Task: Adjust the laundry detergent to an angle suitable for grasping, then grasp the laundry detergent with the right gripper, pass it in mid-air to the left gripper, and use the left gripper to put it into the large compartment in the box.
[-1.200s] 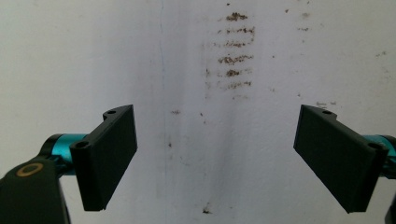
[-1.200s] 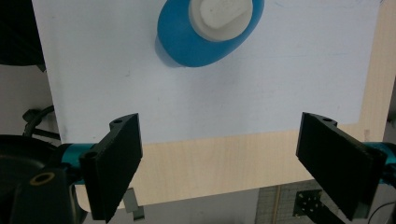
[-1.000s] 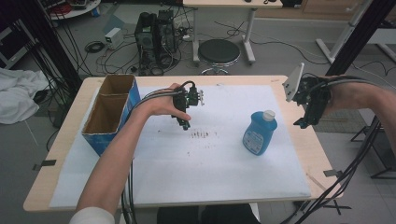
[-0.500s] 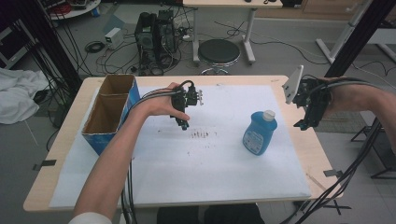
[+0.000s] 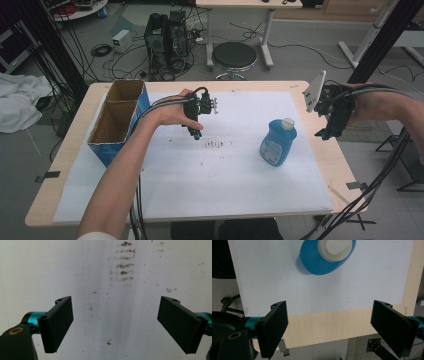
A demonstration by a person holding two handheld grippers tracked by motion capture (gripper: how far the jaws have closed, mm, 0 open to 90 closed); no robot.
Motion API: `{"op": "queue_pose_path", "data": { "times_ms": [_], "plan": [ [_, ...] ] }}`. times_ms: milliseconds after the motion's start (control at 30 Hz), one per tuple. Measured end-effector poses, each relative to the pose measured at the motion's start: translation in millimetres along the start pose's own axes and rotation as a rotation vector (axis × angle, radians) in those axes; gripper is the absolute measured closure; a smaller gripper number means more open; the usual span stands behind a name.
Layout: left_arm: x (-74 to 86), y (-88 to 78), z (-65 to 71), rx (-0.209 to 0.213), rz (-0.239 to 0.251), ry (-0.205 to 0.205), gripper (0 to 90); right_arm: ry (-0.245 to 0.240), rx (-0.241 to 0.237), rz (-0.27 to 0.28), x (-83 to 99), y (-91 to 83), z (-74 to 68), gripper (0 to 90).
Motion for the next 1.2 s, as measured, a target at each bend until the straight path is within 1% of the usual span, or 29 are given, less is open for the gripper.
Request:
{"op": "queue_pose_path", "data": {
  "times_ms": [33, 67, 133, 167, 233, 267, 333, 367, 433, 467, 500, 533, 567, 600, 633, 667, 733, 767, 800, 833, 867, 900, 967, 1000, 1067, 1200],
  "plan": [
    [0.6, -0.6, -0.4, -0.002, -0.004, -0.001, 13.4, 0.003, 0.000, 0.002, -0.3, 0.0, 0.0, 13.7],
    [0.2, -0.2, -0.7, -0.007, 0.008, -0.009, 13.4, 0.003, -0.001, 0.006, -0.8, 0.2, 0.0, 13.7],
    [1.3, -0.2, -0.4, 0.002, 0.002, -0.008, 13.4, 0.003, -0.001, 0.006, -0.8, 0.3, 0.2, 13.6],
    [1.2, -0.8, -1.5, -0.008, 0.006, -0.010, 13.4, 0.010, -0.002, 0.001, -0.7, 0.9, -0.3, 13.6],
    [1.4, -0.8, -1.7, -0.009, 0.005, -0.017, 13.4, 0.002, -0.005, 0.001, -0.3, 1.4, -0.1, 13.7],
    [1.4, -0.3, -1.5, -0.006, 0.004, -0.016, 13.4, 0.013, -0.006, 0.003, -0.5, 1.8, -0.8, 13.7],
    [1.9, -0.2, -0.9, 0.001, -0.003, -0.009, 13.4, 0.013, -0.011, 0.001, 0.0, 2.2, -1.0, 13.7],
    [0.6, 0.7, -0.1, -0.004, 0.003, -0.012, 13.4, 0.026, -0.021, -0.002, 0.0, 3.5, -3.1, 13.7],
    [0.1, 0.2, -0.3, -0.003, -0.004, -0.001, 13.4, 0.021, -0.024, -0.005, 0.3, 4.0, -3.0, 13.6],
    [-0.2, 0.4, -0.1, -0.001, -0.005, 0.001, 13.4, 0.043, -0.027, -0.014, 0.4, 3.4, -3.9, 13.6],
    [-1.1, 0.8, 0.5, 0.004, 0.000, -0.001, 13.4, 0.054, -0.029, -0.007, -0.1, 3.8, -4.3, 13.6],
    [-1.8, 0.9, 0.3, 0.002, 0.004, -0.001, 13.4, 0.040, -0.028, -0.009, 0.5, 3.5, -2.8, 13.7],
    [-1.9, 0.6, -0.6, -0.006, 0.001, 0.000, 13.4, 0.051, -0.033, -0.009, 0.7, 3.8, -3.8, 13.7],
    [-1.9, 0.6, -0.6, -0.006, 0.001, 0.000, 13.4, 0.051, -0.033, -0.009, 0.7, 3.8, -3.8, 13.7],
    [-2.1, 1.3, 0.8, -0.001, -0.001, 0.000, 13.4, 0.092, -0.037, -0.002, -0.2, 4.3, -7.6, 13.6],
    [-2.2, 0.9, 0.6, -0.005, -0.002, 0.004, 13.4, 0.096, -0.037, 0.000, -0.2, 4.4, -8.3, 13.6],
    [-3.1, 1.2, 2.3, 0.002, 0.002, 0.000, 13.4, 0.126, -0.040, 0.001, -0.7, 4.7, -10.9, 13.6],
    [-3.7, 0.6, 2.3, 0.000, 0.003, 0.001, 13.4, 0.141, -0.035, 0.022, -2.7, 6.6, -12.1, 13.7],
    [-3.7, 0.6, 2.3, 0.000, 0.003, 0.001, 13.4, 0.141, -0.035, 0.022, -2.7, 6.6, -12.1, 13.7],
    [-4.6, -0.4, 2.9, 0.000, 0.007, 0.004, 13.4, 0.158, -0.036, 0.041, -5.8, 7.9, -16.0, 13.6],
    [-4.8, -1.2, 2.6, -0.008, 0.007, 0.010, 13.4, 0.160, -0.045, 0.049, -7.0, 8.0, -17.8, 13.6],
    [-5.1, -1.5, 3.6, -0.006, 0.011, 0.008, 13.4, 0.170, -0.051, 0.065, -9.1, 8.9, -20.3, 13.7],
    [-5.6, -1.7, 4.1, -0.010, 0.018, 0.007, 13.4, 0.179, -0.050, 0.070, -10.3, 9.8, -21.8, 13.7],
    [-5.3, -1.6, 5.2, -0.007, 0.019, 0.009, 13.4, 0.204, -0.050, 0.079, -12.7, 12.2, -25.2, 13.6],
    [-4.8, -0.8, 7.2, -0.006, 0.025, 0.008, 13.4, 0.222, -0.048, 0.072, -13.9, 14.5, -28.1, 13.6],
    [-0.6, 0.7, 9.8, -0.002, 0.033, -0.003, 13.4, 0.280, -0.038, 0.064, -16.0, 20.1, -30.7, 13.6]
  ]
}}
Point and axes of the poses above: each handheld gripper's, and its own axes: y roughly forward along the jaws, x roughly out of its underside, z roughly to its right, the point moved 10 cm from there along y, roughly forward along the jaws, and after that the axes turned 2 degrees about x, right-handed, at the moved point
